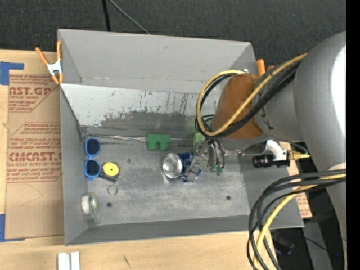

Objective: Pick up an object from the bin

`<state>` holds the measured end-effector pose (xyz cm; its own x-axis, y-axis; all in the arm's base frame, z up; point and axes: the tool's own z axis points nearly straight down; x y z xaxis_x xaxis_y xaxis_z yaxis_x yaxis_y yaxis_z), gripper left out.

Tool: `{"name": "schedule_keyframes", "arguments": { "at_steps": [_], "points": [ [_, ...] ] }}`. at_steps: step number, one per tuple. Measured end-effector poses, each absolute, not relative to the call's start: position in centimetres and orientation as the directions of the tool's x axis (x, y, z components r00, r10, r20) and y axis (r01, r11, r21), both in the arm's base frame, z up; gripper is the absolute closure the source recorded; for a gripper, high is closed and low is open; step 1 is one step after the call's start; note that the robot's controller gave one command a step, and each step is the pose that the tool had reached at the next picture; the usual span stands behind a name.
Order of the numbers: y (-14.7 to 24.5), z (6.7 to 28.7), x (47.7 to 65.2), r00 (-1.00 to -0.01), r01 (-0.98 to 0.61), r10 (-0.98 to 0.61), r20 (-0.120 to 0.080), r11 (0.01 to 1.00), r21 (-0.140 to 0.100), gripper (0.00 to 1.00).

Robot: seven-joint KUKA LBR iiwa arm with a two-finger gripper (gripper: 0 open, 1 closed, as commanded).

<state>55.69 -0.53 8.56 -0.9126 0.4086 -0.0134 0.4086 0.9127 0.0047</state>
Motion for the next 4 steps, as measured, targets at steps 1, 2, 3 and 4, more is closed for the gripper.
{"name": "schedule_keyframes", "arguments": {
  "at_steps": [1,2,3,4],
  "points": [
    [-0.8,8.2,58.8,-0.928,0.372,0.372,0.013,0.928,0.001,1.0],
    [0.2,19.1,58.3,-0.943,0.333,0.333,-0.009,0.943,0.004,1.0],
    [-0.8,8.8,53.3,-0.989,0.151,0.151,0.007,0.989,-0.001,1.0],
    [1.1,8.9,54.0,-0.99,0.138,0.138,-0.001,0.99,0.0,1.0]
  ]
}}
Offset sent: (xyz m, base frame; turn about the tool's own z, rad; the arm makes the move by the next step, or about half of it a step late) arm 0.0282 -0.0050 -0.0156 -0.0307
